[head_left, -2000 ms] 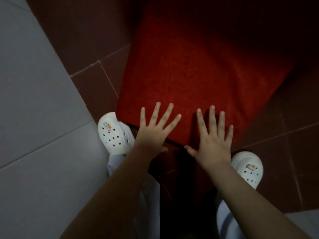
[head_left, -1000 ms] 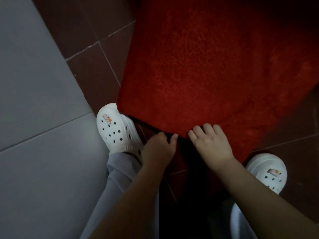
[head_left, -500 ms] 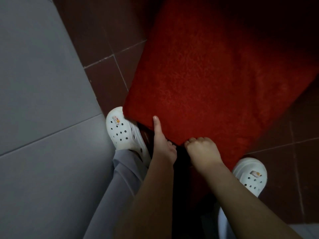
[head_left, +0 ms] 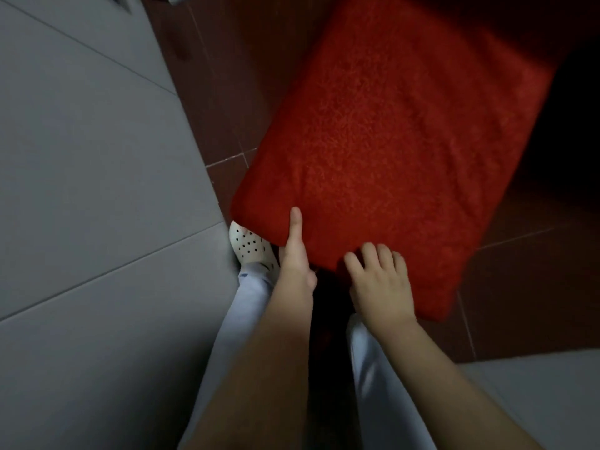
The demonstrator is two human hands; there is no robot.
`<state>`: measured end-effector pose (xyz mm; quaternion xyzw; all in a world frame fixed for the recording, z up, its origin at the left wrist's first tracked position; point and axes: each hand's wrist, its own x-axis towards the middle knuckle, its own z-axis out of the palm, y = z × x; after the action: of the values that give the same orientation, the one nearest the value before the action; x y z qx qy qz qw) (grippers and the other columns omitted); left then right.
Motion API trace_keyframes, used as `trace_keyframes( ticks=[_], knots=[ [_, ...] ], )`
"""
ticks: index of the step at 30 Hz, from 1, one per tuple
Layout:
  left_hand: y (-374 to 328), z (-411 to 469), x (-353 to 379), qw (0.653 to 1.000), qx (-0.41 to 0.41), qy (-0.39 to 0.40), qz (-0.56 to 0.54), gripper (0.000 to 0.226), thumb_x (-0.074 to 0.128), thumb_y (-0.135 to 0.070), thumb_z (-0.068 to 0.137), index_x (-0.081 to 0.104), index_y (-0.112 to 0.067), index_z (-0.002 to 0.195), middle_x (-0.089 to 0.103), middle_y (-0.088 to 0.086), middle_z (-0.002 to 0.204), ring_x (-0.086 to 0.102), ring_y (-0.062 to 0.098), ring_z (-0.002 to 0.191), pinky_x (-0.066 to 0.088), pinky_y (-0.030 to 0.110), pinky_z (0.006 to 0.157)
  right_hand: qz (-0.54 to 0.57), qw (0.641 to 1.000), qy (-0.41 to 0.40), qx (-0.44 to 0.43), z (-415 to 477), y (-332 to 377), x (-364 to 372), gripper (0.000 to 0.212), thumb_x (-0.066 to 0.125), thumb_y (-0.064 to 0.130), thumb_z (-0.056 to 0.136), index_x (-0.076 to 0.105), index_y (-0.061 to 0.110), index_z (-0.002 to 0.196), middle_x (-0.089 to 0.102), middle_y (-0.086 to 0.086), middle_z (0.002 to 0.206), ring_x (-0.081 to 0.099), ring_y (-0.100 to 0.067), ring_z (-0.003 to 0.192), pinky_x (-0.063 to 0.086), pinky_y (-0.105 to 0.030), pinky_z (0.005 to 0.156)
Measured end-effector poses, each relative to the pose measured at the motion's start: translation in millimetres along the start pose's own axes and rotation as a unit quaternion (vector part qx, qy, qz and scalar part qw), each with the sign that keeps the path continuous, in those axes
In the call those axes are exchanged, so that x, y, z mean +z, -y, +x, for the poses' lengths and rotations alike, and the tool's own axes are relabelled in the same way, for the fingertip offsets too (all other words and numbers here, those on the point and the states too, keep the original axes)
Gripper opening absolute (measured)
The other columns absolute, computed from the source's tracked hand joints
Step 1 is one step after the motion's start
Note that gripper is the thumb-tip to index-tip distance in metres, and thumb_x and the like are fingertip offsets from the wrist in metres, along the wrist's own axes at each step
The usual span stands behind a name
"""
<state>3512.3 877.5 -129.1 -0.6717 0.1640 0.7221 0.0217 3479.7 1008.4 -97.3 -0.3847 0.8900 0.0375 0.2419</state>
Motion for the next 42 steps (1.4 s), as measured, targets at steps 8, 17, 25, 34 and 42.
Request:
trace_keyframes(
  ticks=[8, 17, 25, 34, 42],
  knots=[
    [-54, -143, 80, 0.992, 0.086, -0.019, 0.094, 0.064, 0.076, -0.062, 0.068, 0.062, -0.016, 0.111, 0.07, 0.003, 0.107, 0.068, 0.022, 0.096, 0.054, 0.041, 0.089, -0.036, 0.968, -0.222, 0.11, -28, -20, -117, 0.072, 0.072, 0.019, 0.08, 0.04, 0.025, 0.145, 0.039, -0.02, 0.147, 0.035, -0.044, 0.135, 0.025, -0.053, 0.112],
    [-103, -242, 114, 0.846, 0.29, 0.01, 0.448, 0.04, 0.058, -0.051, 0.087, 0.055, -0.014, 0.1, 0.067, 0.006, 0.101, 0.068, 0.026, 0.091, 0.055, 0.041, 0.082, -0.07, 0.953, -0.276, 0.101, -7, -71, -233, 0.073, 0.076, 0.028, 0.075, 0.045, 0.031, 0.142, 0.054, -0.017, 0.136, 0.052, -0.043, 0.12, 0.038, -0.056, 0.1],
    [-160, -247, 142, 0.155, 0.668, -0.048, 0.726, 0.098, 0.075, -0.052, 0.07, 0.025, -0.03, 0.151, 0.026, 0.01, 0.157, 0.022, 0.037, 0.144, 0.015, 0.061, 0.113, -0.054, 0.962, -0.254, 0.081, 9, -107, -299, 0.085, 0.079, 0.049, 0.066, 0.045, 0.027, 0.141, 0.056, -0.019, 0.133, 0.055, -0.042, 0.118, 0.038, -0.055, 0.099],
    [-259, -265, 244, -0.074, 0.638, 0.092, 0.761, 0.106, 0.064, -0.065, 0.074, -0.005, -0.04, 0.15, 0.019, 0.006, 0.159, 0.018, 0.031, 0.146, 0.009, 0.062, 0.112, -0.116, 0.962, -0.236, 0.077, 24, -145, -373, 0.087, 0.061, 0.066, 0.069, 0.037, 0.032, 0.145, 0.042, -0.011, 0.147, 0.024, -0.048, 0.139, 0.013, -0.069, 0.107],
    [-286, -301, 308, 0.02, 0.612, 0.165, 0.774, 0.102, 0.067, -0.058, 0.071, 0.008, -0.04, 0.151, 0.022, -0.004, 0.158, 0.03, 0.026, 0.142, 0.03, 0.045, 0.113, -0.063, 0.975, -0.181, 0.109, 46, -180, -430, 0.098, 0.059, 0.067, 0.07, 0.009, 0.041, 0.15, 0.032, -0.005, 0.154, 0.039, -0.041, 0.133, 0.032, -0.052, 0.109]
  ],
)
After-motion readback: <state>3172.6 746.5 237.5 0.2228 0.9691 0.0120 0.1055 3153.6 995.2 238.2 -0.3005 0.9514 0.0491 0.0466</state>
